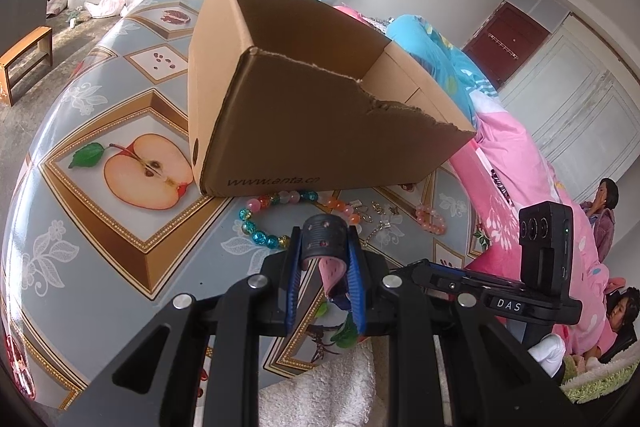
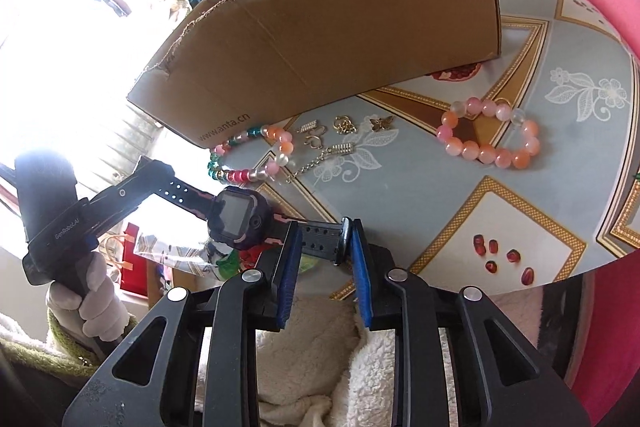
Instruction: Organize jewelry
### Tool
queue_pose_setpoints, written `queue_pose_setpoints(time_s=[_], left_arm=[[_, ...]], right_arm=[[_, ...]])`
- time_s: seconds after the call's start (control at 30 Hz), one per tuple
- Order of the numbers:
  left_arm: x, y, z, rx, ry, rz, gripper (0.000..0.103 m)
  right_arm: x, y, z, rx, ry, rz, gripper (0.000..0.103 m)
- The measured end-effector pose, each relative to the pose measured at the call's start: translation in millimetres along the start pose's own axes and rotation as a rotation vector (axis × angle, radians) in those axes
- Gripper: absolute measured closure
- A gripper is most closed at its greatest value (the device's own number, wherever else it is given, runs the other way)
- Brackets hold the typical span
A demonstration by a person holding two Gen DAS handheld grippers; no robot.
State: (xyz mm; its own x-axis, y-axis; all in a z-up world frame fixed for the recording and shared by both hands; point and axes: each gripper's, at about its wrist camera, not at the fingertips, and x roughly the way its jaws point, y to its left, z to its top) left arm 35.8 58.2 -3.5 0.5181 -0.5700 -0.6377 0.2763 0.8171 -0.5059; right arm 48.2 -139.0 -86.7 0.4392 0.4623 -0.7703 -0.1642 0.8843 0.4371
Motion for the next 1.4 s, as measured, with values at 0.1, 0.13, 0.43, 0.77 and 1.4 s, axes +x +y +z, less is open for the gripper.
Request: queue_pose_setpoints(time_s=[0.1, 0.13, 0.43, 0.77, 1.4], left_arm=[[0, -1, 0, 0.005, 0.000, 0.008, 0.083], [1, -1, 0, 0.005, 0.001, 0.010, 0.083], [-2, -3, -1, 0.011, 0.002, 0.023, 0.083], [-9, -16, 4, 0.041, -0.017, 0.009, 0.083], [-18, -49, 12, 0.106, -0.036, -0.012, 0.083]], right_arm=[[1, 0, 0, 0.004, -0.002, -0.011, 0.097], [2, 1, 0, 0.004, -0.006, -0.014, 0.097], [-12, 2, 2, -0.013, -0.069, -0.037, 0.100], [-39, 3, 6, -0.018, -0.143, -0.024, 0.100], [-70, 1, 5, -0.024, -0.242, -0.023, 0.100]])
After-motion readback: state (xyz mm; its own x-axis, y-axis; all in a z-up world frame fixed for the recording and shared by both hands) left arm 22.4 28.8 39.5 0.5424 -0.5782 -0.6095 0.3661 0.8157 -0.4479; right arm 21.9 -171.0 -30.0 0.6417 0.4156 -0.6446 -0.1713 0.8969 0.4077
